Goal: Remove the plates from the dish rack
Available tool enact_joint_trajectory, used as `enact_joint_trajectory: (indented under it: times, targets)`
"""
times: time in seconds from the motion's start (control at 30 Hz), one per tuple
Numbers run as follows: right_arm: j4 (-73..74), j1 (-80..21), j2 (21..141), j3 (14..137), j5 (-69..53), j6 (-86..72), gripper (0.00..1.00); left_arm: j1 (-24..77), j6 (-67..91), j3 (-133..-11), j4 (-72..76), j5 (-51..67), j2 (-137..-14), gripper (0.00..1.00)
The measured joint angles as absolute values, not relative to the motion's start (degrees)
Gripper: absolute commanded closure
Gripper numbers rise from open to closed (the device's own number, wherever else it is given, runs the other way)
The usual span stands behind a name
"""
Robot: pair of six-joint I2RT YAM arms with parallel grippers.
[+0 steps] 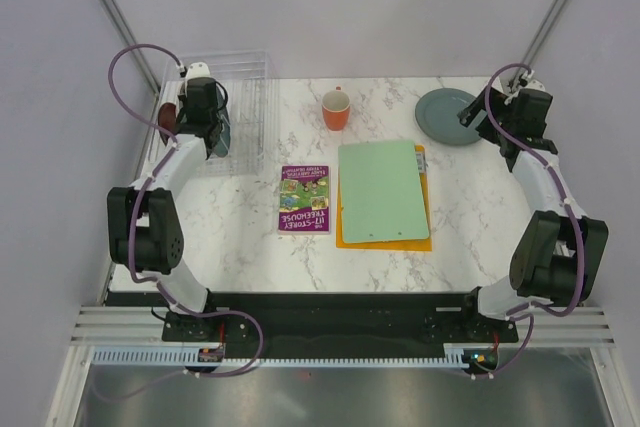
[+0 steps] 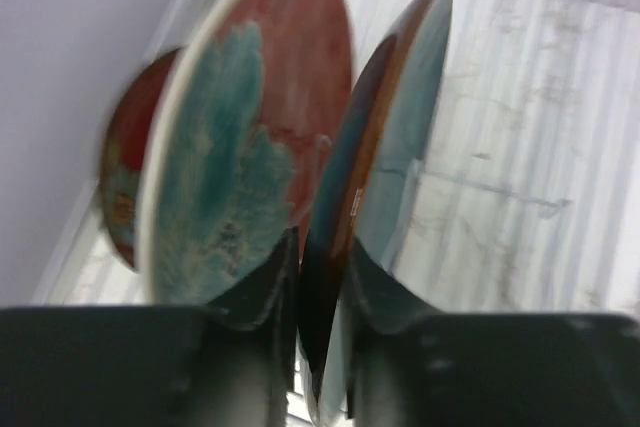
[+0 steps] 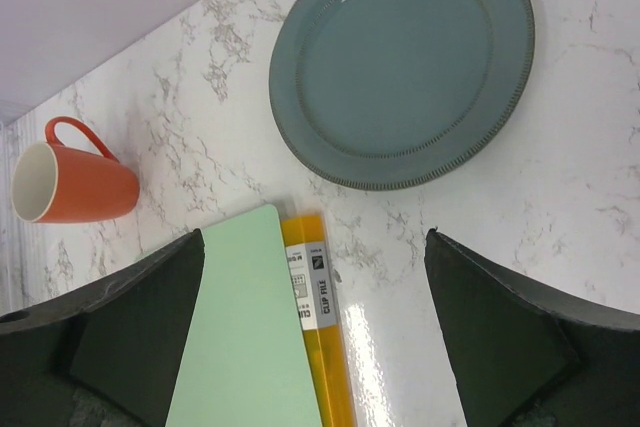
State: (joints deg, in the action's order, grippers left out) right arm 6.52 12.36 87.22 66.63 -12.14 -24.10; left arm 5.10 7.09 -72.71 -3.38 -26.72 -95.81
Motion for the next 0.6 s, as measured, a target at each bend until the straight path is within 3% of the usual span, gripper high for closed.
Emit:
enact_joint_trajectory:
  times: [0.03,0.6]
  targets:
    - [6.87,12.36,86.89,65.98,-12.16,-23.90,0.02,4.97,6.07,-73.25,-3.05,-27.27,-96.42,0.98]
    - [9.56,11.86,79.96,60.14,-13.13,-21.63,0.02,10.96,-8.40,-77.97,-4.78,-37.60,-98.74,0.98]
